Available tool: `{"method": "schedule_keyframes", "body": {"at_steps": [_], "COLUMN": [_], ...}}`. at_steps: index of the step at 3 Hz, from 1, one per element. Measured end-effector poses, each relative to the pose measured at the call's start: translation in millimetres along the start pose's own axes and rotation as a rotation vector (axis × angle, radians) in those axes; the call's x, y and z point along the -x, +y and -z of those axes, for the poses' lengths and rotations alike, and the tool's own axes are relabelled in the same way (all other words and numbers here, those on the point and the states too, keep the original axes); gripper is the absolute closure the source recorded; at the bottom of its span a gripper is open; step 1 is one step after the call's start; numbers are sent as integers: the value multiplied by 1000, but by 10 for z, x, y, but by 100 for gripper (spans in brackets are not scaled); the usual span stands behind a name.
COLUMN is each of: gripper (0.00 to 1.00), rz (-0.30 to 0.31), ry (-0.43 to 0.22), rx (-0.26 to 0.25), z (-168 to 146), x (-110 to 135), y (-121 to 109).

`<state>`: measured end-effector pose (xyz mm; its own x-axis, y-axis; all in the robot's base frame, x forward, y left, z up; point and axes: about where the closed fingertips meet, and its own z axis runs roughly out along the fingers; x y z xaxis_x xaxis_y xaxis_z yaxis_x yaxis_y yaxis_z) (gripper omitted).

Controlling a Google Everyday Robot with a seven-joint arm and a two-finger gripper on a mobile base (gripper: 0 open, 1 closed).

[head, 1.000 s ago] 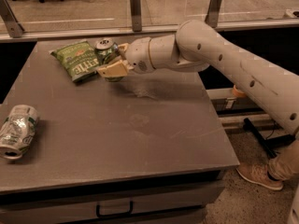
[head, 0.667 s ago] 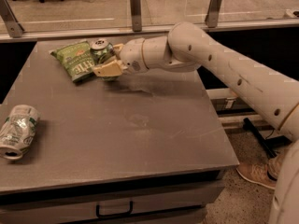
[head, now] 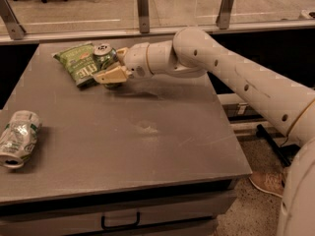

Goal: Move green can near green jalapeno chip bag

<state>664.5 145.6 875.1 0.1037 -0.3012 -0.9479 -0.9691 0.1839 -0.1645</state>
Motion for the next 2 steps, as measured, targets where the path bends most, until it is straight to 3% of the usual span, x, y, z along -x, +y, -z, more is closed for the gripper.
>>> {"method": "schedule_keyframes", "body": {"at_steps": [1, 2], "gripper": [0, 0], "rz": [11, 6], "ry": [6, 30], "rx": [-12, -38], "z": [78, 381], "x": [-14, -71], "y": [38, 118]}}
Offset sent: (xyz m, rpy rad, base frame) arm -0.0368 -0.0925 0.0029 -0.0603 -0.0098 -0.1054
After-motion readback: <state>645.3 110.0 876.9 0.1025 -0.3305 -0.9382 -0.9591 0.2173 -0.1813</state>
